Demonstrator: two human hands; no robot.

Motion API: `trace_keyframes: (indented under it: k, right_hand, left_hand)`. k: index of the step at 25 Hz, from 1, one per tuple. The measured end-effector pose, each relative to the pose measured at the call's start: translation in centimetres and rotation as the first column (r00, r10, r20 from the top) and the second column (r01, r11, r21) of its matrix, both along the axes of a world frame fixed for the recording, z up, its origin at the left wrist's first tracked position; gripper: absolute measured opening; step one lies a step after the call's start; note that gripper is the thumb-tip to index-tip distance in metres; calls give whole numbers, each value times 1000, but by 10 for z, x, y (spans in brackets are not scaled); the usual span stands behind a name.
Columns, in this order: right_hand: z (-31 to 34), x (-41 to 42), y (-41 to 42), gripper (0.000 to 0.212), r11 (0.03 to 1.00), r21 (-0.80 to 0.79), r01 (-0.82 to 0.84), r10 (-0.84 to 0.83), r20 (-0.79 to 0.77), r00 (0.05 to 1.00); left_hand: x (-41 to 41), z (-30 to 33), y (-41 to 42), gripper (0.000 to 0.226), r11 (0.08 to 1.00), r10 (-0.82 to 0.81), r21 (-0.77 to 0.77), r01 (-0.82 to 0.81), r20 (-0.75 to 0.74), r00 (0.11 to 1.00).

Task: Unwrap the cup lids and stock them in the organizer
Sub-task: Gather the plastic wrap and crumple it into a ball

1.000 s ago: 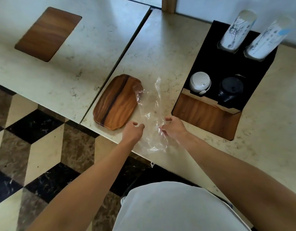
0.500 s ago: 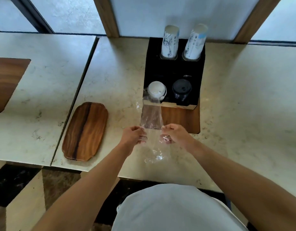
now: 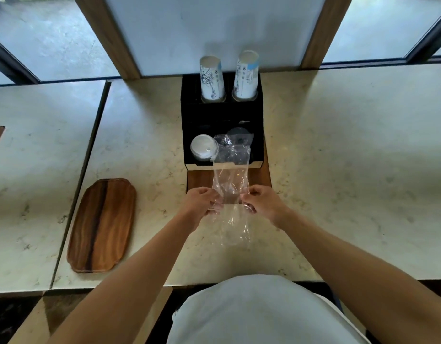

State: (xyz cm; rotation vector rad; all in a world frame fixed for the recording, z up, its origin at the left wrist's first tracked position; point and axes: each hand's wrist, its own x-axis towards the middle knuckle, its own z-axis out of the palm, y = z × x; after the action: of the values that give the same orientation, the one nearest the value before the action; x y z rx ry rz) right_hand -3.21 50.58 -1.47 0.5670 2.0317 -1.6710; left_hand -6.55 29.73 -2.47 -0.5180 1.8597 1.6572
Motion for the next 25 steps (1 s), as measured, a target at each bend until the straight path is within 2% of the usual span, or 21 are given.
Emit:
trace_keyframes:
  k: [2, 6, 11, 14, 19, 22, 23, 25]
  right_hand:
    - [0, 1, 6, 10, 999, -36, 20, -20, 5, 1000]
    - [1, 2, 16, 15, 992, -122, 45, -46, -1, 999]
    - [1, 1, 22, 25, 936, -320, 147, -135, 59, 989]
    - [2, -1, 19, 38, 852, -465, 240, -207, 122, 971]
    - [2, -5, 25, 33, 683, -646, 341, -234, 249, 940]
    - [-2, -5, 31, 49, 578, -738, 349, -188, 295, 937]
    - [-3, -4, 33, 54, 581, -747, 323, -166, 280, 946]
    - [-5, -2, 34, 54, 648, -716, 260, -128, 235, 964]
  left_hand:
    - [-1, 4, 4, 17, 1000, -20, -16, 20, -6, 1000]
    - [-3, 9, 7, 14, 996, 88, 29, -90, 47, 995]
    - [-2, 11, 1, 27, 972, 166, 142, -186, 139, 976]
    - [-3, 15, 1, 35, 923, 224, 257, -287, 248, 943]
    - [0, 20, -3, 44, 831, 204, 399, -387, 428, 881]
    - [1, 18, -5, 61, 832, 131, 447, -328, 416, 900]
    - [1, 18, -5, 63, 840, 87, 465, -280, 393, 915]
    - [2, 17, -6, 57, 878, 12, 451, -163, 321, 947]
